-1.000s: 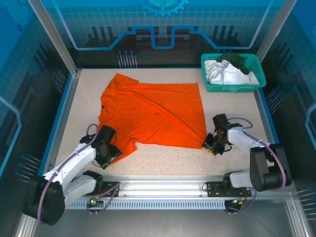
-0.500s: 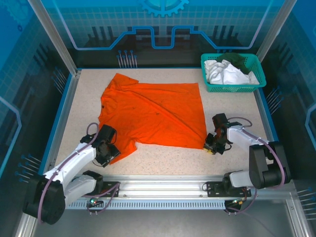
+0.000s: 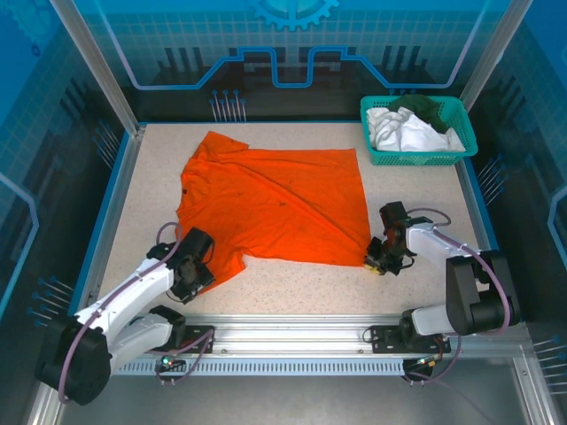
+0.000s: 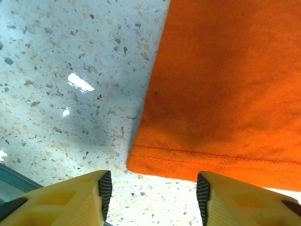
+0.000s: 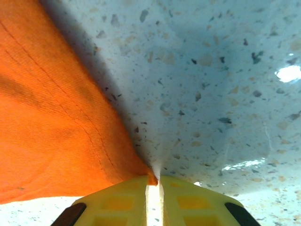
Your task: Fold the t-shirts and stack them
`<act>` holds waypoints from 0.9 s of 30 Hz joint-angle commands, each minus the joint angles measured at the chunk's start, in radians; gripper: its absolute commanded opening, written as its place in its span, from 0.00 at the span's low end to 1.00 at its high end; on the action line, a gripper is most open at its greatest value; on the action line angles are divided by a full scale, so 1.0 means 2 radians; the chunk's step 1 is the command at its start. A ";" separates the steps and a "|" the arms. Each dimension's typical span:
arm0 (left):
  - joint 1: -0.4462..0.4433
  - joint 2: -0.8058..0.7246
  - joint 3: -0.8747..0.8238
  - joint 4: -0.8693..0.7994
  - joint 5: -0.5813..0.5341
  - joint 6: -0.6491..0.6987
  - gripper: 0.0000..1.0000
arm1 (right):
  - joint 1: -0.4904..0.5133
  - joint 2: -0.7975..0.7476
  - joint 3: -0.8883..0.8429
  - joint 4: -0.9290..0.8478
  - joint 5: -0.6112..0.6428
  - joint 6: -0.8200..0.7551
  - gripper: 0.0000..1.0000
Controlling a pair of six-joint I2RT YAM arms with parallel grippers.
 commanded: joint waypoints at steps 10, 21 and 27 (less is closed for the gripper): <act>0.002 0.042 -0.023 0.046 0.010 -0.017 0.48 | 0.008 0.009 0.013 0.027 -0.006 0.002 0.15; 0.002 0.049 -0.030 0.056 0.007 -0.025 0.31 | 0.007 -0.007 0.005 0.019 0.000 -0.001 0.12; 0.001 0.045 -0.003 0.022 -0.006 -0.011 0.07 | 0.006 -0.012 0.015 -0.007 0.013 -0.006 0.06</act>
